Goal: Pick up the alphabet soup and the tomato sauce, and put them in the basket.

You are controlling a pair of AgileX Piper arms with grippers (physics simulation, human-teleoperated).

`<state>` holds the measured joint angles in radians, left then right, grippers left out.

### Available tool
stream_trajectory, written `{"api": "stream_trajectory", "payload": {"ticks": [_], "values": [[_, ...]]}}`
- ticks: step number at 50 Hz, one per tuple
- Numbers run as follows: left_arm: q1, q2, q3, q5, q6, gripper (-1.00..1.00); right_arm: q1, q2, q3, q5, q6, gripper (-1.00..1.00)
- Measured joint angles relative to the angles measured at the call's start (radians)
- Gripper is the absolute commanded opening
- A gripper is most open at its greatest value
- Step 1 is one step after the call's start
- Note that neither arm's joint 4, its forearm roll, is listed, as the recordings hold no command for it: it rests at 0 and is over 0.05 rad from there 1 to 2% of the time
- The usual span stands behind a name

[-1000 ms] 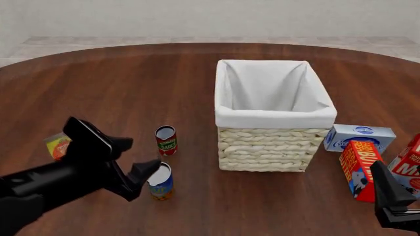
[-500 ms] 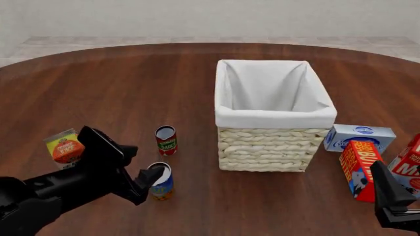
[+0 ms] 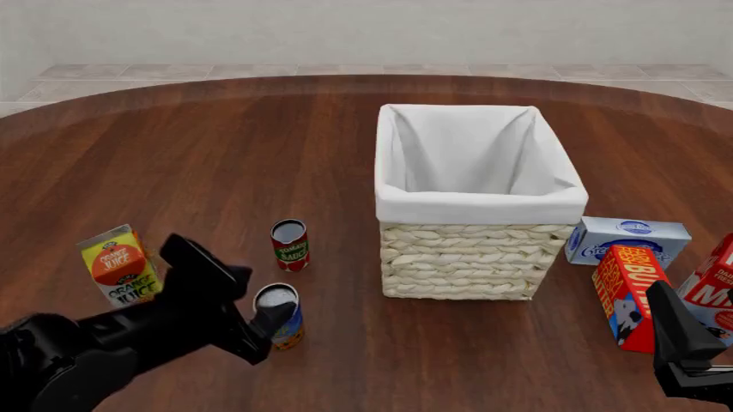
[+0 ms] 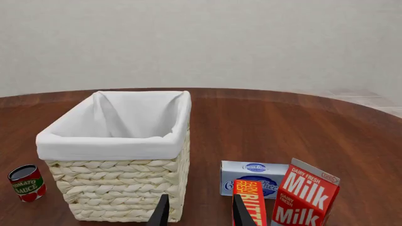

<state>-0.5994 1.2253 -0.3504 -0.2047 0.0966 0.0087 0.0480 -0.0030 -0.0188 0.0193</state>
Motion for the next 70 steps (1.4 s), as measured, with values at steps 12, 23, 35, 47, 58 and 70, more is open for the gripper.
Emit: {"api": "stream_trajectory", "payload": {"ticks": [12,23,35,47,58,70], "values": [[0.0,0.055,0.024,-0.067,-0.002,1.0,0.0,0.001,0.0,-0.001,0.0,1.0],[0.002,0.105,0.042,-0.125,-0.003,1.0,0.001,0.001,0.0,0.0,0.0,1.0],[0.012,0.15,0.053,-0.17,-0.003,1.0,0.002,0.001,0.0,-0.001,-0.001,1.0],[0.014,0.188,0.055,-0.202,-0.005,1.0,0.003,0.0,0.0,0.0,-0.001,1.0],[0.015,0.218,0.056,-0.227,-0.009,1.0,0.003,0.0,0.0,0.0,-0.002,1.0],[0.02,0.233,0.052,-0.25,-0.012,-1.0,0.002,-0.001,0.0,0.001,-0.002,1.0]]}}
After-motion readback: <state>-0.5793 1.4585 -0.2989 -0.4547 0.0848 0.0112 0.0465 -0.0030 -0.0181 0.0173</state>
